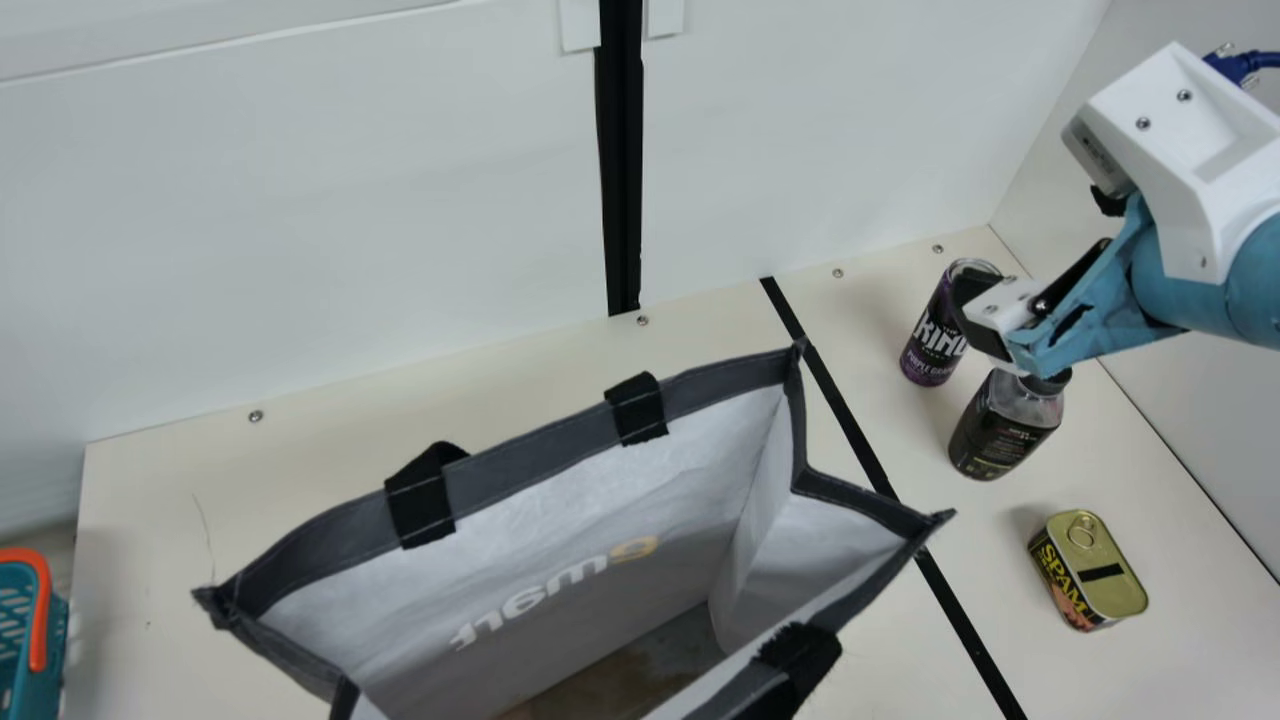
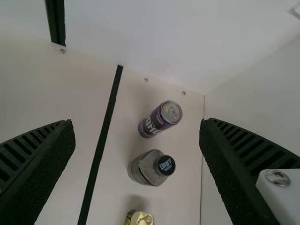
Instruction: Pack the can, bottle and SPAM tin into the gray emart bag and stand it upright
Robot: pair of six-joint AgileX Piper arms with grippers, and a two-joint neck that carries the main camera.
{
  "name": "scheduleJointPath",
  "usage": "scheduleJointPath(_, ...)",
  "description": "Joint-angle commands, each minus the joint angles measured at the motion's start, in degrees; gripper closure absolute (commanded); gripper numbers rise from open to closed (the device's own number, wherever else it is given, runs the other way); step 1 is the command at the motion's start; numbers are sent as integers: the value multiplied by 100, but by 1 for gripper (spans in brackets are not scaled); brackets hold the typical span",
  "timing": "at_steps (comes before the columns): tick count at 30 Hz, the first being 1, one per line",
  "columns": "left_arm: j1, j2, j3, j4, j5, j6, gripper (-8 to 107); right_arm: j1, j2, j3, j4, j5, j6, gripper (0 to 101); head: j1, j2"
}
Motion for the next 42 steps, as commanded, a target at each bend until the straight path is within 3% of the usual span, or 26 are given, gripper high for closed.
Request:
scheduleJointPath(1,0,0,0,0,0,0,9,-53,-10,55,-61,5,-30,6,-130,-5)
scheduleJointPath(12,0,0,0,0,0,0,9,-279,-86,330,-170,5,-197,6,-130,-5)
scheduleJointPath(42,0,0,0,0,0,0,9,-278,-87,329,-184,-3,-229,6,-130,-5)
